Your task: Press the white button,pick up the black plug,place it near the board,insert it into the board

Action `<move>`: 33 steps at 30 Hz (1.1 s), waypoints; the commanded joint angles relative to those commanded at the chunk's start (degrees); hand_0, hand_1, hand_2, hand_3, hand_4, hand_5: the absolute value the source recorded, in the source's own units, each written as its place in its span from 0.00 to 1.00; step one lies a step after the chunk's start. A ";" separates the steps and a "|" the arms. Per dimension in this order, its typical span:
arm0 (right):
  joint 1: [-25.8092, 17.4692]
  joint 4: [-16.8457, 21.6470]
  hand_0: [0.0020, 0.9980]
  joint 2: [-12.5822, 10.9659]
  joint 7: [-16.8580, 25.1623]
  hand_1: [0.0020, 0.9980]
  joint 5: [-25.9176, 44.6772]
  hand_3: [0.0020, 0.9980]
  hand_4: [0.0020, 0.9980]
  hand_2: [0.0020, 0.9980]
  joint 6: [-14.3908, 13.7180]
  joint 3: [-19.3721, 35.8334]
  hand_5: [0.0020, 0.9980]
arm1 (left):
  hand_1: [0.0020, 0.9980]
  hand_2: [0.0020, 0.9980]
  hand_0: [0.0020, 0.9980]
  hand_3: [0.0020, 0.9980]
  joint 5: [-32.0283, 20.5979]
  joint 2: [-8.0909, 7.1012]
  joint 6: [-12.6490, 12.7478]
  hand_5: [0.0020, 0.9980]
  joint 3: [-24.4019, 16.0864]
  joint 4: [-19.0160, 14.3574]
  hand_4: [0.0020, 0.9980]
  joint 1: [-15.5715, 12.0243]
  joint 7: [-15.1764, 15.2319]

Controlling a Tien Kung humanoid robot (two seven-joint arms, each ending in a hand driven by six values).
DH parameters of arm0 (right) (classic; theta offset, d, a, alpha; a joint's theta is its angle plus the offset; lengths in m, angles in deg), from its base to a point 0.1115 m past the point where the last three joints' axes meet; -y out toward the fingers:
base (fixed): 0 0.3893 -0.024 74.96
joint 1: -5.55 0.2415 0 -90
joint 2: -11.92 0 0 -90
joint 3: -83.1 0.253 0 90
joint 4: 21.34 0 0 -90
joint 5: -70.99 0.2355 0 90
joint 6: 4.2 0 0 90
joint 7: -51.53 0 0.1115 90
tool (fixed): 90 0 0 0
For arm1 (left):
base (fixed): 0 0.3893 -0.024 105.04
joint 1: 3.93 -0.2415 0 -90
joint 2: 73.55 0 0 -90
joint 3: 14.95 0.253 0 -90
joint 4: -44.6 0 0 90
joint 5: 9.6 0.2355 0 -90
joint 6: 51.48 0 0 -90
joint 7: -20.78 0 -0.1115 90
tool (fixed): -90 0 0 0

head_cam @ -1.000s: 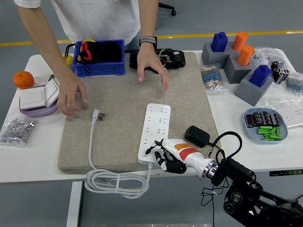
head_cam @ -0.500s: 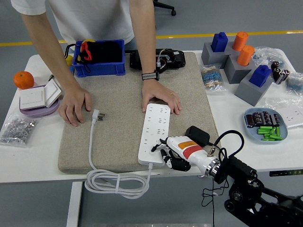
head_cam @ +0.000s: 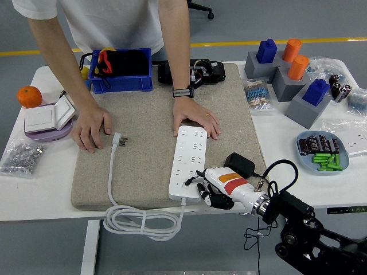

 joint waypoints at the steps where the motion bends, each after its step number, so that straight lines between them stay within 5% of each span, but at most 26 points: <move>1: -0.07 0.57 0.00 -0.07 0.02 0.00 0.08 0.60 0.30 0.10 0.00 0.30 0.00 | 0.70 0.67 0.71 0.72 0.03 0.00 0.01 0.30 -0.04 0.00 0.72 -0.03 0.01; 8: -1.38 7.54 0.03 -0.58 2.76 0.06 0.65 0.61 0.34 0.14 -1.92 6.00 0.00 | 0.70 0.67 0.71 0.72 -0.12 0.14 0.01 0.30 0.00 0.00 0.72 -0.16 0.11; 13: -2.48 7.19 0.03 -0.27 5.18 0.06 2.37 0.61 0.34 0.14 -4.29 10.36 0.00 | 0.70 0.67 0.71 0.72 -0.07 0.25 0.03 0.30 -0.17 0.00 0.72 -0.21 0.13; 14: -2.64 6.80 0.40 -0.21 5.32 0.34 2.39 0.68 0.67 0.42 -4.52 10.99 0.05 | 0.70 0.67 0.71 0.72 -0.04 0.26 0.03 0.30 -0.23 0.00 0.72 -0.22 0.13; 19: -3.82 3.59 0.40 0.18 3.91 0.34 1.80 0.68 0.67 0.42 -4.35 14.34 0.05 | 0.70 0.67 0.71 0.72 0.19 0.34 0.05 0.30 -0.63 0.00 0.72 -0.41 0.09; 20: -3.98 3.00 0.75 0.27 3.09 0.80 1.38 0.85 0.98 0.81 -3.99 14.72 0.20 | 0.70 0.67 0.71 0.72 0.19 0.35 0.05 0.30 -0.67 0.00 0.72 -0.44 0.10; 25: -4.50 -0.89 0.75 0.66 0.55 0.80 0.57 0.85 0.98 0.81 -2.48 15.69 0.20 | 0.70 0.67 0.71 0.72 0.04 0.41 0.07 0.30 -0.60 0.00 0.72 -0.43 0.16; 26: -4.57 -1.68 0.87 0.72 0.49 0.90 0.62 0.88 1.00 0.87 -2.44 15.73 0.27 | 0.70 0.67 0.71 0.72 -0.03 0.42 0.07 0.30 -0.55 0.00 0.72 -0.43 0.18; 33: -4.77 -5.44 0.87 1.04 0.48 0.89 0.34 0.88 1.00 0.86 -2.52 16.38 0.26 | 0.70 0.67 0.71 0.72 -0.01 0.45 0.07 0.30 -0.55 0.00 0.72 -0.27 0.21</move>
